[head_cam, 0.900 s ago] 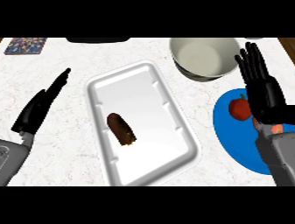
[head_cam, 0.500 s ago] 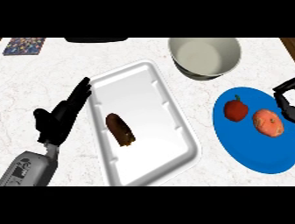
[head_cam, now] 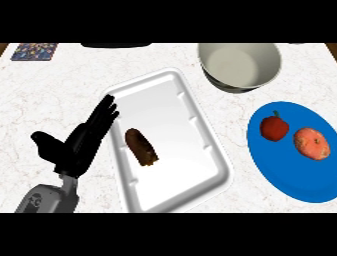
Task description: Pick the squash from the plate and place it in the bowl
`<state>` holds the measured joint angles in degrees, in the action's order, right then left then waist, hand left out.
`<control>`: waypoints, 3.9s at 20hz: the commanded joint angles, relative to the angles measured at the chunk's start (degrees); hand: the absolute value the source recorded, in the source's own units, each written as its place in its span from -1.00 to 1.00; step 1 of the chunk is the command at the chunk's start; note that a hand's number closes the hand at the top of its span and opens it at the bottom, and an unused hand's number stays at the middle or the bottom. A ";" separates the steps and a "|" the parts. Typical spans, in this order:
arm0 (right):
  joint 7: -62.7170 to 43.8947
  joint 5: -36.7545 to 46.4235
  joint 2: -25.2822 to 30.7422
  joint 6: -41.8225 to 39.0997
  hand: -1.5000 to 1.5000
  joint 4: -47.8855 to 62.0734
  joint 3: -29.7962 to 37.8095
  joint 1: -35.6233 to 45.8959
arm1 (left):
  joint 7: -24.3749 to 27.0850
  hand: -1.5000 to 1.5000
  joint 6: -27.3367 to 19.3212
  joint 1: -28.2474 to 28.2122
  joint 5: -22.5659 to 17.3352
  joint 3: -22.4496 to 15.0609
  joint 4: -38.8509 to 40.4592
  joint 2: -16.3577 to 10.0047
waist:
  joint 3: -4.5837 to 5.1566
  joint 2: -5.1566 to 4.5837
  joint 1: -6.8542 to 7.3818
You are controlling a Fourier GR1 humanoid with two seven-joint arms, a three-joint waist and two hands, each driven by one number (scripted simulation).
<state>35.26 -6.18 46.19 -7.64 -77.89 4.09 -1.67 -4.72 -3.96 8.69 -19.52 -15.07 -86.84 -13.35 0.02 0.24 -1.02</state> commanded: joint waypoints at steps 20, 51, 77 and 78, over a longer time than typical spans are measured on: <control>-57.85 15.47 11.39 -12.93 -1.00 -22.30 -9.55 6.34 | -2.41 0.00 1.22 -0.25 0.94 0.93 -2.03 2.55 | 0.02 -0.32 1.76; -50.66 46.06 -10.63 -18.69 -1.00 -5.29 -8.07 10.87 | -6.32 0.00 6.58 -3.45 6.19 6.49 -6.56 6.54 | -0.02 -0.22 1.19; -30.68 58.64 -18.13 -7.48 1.00 13.11 -3.05 16.67 | -7.32 0.00 8.85 -3.56 10.25 7.95 -6.40 10.15 | -0.04 -0.26 1.36; -33.37 58.99 -18.98 -8.49 1.00 7.70 -3.61 13.05 | -7.31 0.00 10.65 -1.85 7.46 11.68 -4.94 8.42 | -0.02 -0.22 1.08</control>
<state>1.97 51.04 29.58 -17.87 -69.65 1.47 12.98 -9.88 5.83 5.97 -10.59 -5.58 -90.29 -3.67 0.56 0.31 0.07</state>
